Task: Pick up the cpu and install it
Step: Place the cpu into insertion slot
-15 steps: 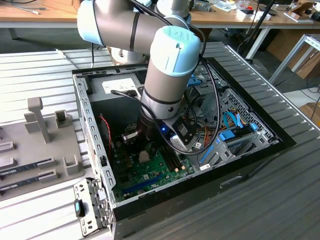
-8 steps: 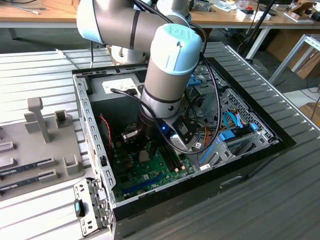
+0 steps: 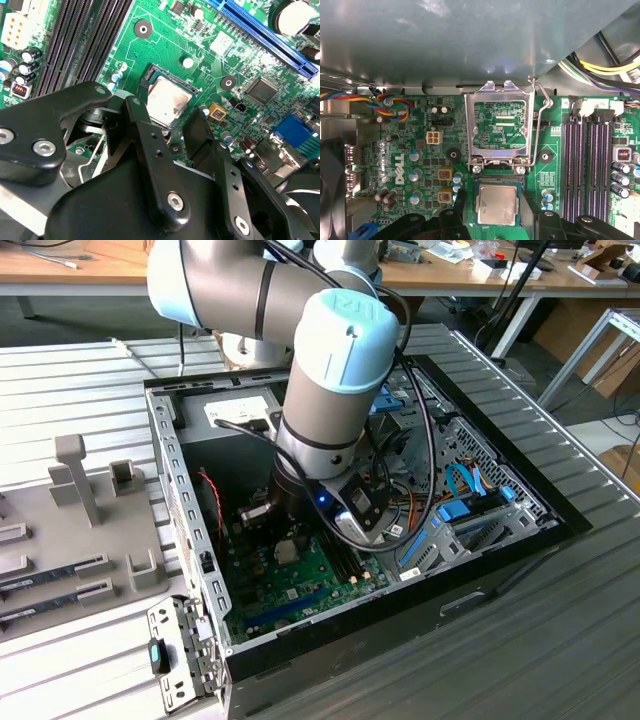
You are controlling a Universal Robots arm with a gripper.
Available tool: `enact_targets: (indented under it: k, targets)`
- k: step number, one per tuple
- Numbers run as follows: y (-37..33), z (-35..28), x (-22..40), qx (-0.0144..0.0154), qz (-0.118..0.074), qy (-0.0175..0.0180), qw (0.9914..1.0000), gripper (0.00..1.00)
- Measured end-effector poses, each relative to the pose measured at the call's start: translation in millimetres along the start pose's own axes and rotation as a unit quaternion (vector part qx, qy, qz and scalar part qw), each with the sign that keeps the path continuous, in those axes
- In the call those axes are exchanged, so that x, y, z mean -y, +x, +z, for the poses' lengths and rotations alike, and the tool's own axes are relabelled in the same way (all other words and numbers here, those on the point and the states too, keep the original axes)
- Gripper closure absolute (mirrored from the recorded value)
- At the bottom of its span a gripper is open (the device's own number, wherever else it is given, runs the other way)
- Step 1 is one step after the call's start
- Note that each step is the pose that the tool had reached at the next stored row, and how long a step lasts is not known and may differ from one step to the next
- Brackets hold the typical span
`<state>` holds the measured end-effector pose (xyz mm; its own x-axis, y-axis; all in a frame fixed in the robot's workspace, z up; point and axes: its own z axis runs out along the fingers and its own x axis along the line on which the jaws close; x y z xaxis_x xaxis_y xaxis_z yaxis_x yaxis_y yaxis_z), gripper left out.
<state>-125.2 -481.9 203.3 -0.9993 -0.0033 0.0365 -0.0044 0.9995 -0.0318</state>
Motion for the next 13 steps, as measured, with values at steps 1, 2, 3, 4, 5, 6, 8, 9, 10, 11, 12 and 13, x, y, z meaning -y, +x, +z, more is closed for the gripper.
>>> enact_targets:
  k: [1,2,3,4,5,6,8,9,10,11,12,13]
  targets:
    - [-0.7,0.0,0.3,0.0000,0.000,0.0000,1.00000,0.45]
    - [-2.4,0.0,0.4,-0.0001,0.000,0.0000,1.00000,0.45]
    - [-4.1,-0.1,0.5,-0.0002,0.000,0.0000,1.00000,0.45]
    - [-5.1,-0.1,0.5,-0.0003,0.000,0.0000,1.00000,0.45]
    - [-5.2,-0.1,0.5,-0.0003,0.000,0.0000,1.00000,0.45]
    - [-5.2,-0.1,0.5,-0.0003,0.000,0.0000,1.00000,0.45]
    - [-5.5,-0.1,0.6,-0.0006,0.007,-0.0002,0.99997,0.45]
    - [-6.1,-0.2,0.6,-0.0006,0.010,-0.0003,0.99995,0.45]
    - [-6.7,-0.2,0.6,-0.0007,0.010,-0.0002,0.99995,0.45]
    - [-6.8,-0.2,0.6,-0.0007,0.007,-0.0001,0.99998,0.45]
    - [-7.3,-0.2,0.6,-0.0003,-0.004,0.0002,0.99999,0.45]
    - [-7.4,-0.2,0.6,-0.0003,-0.004,0.0003,0.99999,0.45]
